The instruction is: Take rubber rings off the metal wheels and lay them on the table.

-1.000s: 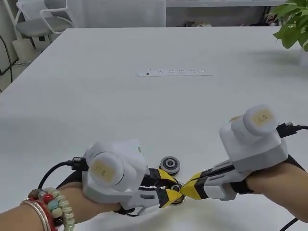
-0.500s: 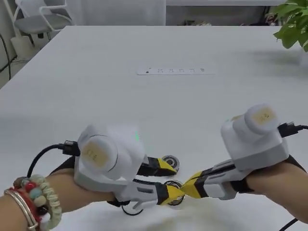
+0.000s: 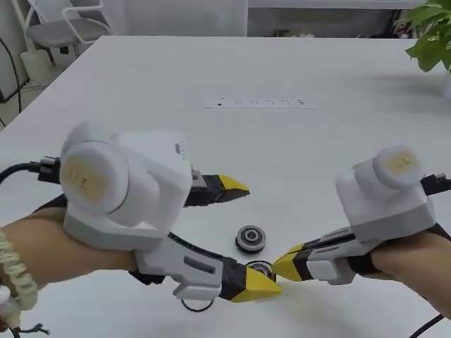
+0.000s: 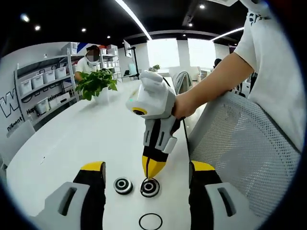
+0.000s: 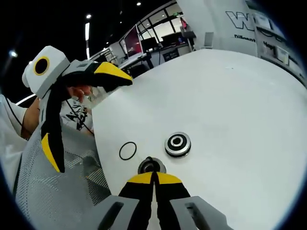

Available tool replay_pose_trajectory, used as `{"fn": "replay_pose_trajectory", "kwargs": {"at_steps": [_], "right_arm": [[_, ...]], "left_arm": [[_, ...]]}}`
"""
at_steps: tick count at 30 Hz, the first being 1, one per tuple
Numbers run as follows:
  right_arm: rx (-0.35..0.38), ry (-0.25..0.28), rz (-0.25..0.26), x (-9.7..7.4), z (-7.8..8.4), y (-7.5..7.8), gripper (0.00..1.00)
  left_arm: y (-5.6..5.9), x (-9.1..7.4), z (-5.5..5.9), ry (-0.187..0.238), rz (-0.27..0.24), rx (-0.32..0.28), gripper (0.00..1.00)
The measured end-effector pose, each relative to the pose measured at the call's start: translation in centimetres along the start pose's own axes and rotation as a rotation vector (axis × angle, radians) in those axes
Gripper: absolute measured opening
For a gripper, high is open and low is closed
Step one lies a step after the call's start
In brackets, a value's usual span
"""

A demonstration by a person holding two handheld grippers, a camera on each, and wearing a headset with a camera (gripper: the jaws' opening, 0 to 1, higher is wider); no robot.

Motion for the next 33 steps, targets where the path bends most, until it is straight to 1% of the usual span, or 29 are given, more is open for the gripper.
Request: {"fn": "replay_pose_trajectory", "kwargs": {"at_steps": [2, 5, 8, 9, 10, 12, 16, 20, 22, 25, 29, 33], "right_arm": [[-0.004, -0.001, -0.003, 0.0, 0.0, -0.1, 0.0], [-0.003, 0.001, -0.007, 0.0, -0.1, -0.2, 0.0], [-0.004, 0.002, -0.009, -0.1, -0.1, -0.2, 0.0], [-0.004, 0.002, -0.009, -0.1, -0.1, -0.2, 0.0], [-0.002, 0.002, -0.011, -0.1, -0.1, -0.2, 0.0], [-0.003, 0.0, -0.01, -0.1, -0.1, -0.2, 0.0], [-0.005, -0.001, -0.008, -0.1, -0.1, -0.2, 0.0], [-0.003, 0.002, -0.01, -0.1, -0.2, -0.2, 0.0], [-0.004, 0.002, -0.009, -0.2, -0.2, -0.2, 0.0], [0.001, 0.005, -0.009, -0.2, -0.2, -0.2, 0.0], [0.004, 0.01, -0.006, -0.4, -0.3, -0.2, 0.0], [0.004, 0.011, -0.003, -0.6, -0.3, -0.1, 0.0]], "left_arm": [[-0.1, -0.7, -0.1, 0.002, -0.015, 0.003, 0.7], [-0.3, -1.9, 0.0, -0.001, -0.041, -0.005, 0.73], [-0.3, -3.3, 0.4, -0.016, -0.066, -0.012, 0.76], [-0.2, -3.7, 0.5, -0.022, -0.067, -0.01, 0.77], [-0.1, -4.3, 0.7, -0.034, -0.072, 0.001, 0.77], [-0.1, -5.0, 0.9, -0.043, -0.089, 0.009, 0.77], [0.0, -6.8, 1.2, -0.031, -0.135, -0.028, 0.8], [0.1, -8.1, 1.9, -0.041, -0.177, -0.051, 0.82], [0.1, -8.5, 2.1, -0.042, -0.192, -0.061, 0.83], [0.4, -9.0, 2.6, -0.032, -0.215, -0.099, 0.84], [0.9, -9.3, 3.4, -0.037, -0.225, -0.126, 0.85], [1.4, -9.5, 4.4, -0.048, -0.235, -0.153, 0.85]]}}
Point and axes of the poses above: the centre of the closed fingertips' face, and the gripper's own axes: x roughly forward along the fingers, y roughly to its right, z roughly out of its underside, the point moved 4 cm from there along -x, roughly backward along the fingers, and after that the axes turned 12 degrees about y, right-handed, at the moved point
